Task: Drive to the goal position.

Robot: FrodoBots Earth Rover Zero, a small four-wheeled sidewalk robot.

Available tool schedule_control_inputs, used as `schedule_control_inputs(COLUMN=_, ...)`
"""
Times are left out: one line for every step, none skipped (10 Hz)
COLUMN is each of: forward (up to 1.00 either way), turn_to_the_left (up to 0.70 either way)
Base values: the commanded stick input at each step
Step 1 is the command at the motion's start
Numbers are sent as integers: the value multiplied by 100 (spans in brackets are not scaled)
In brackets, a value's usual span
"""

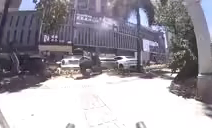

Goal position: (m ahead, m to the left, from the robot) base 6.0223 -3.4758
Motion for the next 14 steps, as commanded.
schedule_control_inputs(forward=70, turn_to_the_left=0)
schedule_control_inputs(forward=70, turn_to_the_left=0)
schedule_control_inputs(forward=70, turn_to_the_left=0)
schedule_control_inputs(forward=70, turn_to_the_left=0)
schedule_control_inputs(forward=70, turn_to_the_left=0)
schedule_control_inputs(forward=70, turn_to_the_left=0)
schedule_control_inputs(forward=70, turn_to_the_left=0)
schedule_control_inputs(forward=70, turn_to_the_left=0)
schedule_control_inputs(forward=70, turn_to_the_left=0)
schedule_control_inputs(forward=70, turn_to_the_left=0)
schedule_control_inputs(forward=70, turn_to_the_left=0)
schedule_control_inputs(forward=70, turn_to_the_left=-11)
schedule_control_inputs(forward=70, turn_to_the_left=-14)
schedule_control_inputs(forward=70, turn_to_the_left=-14)
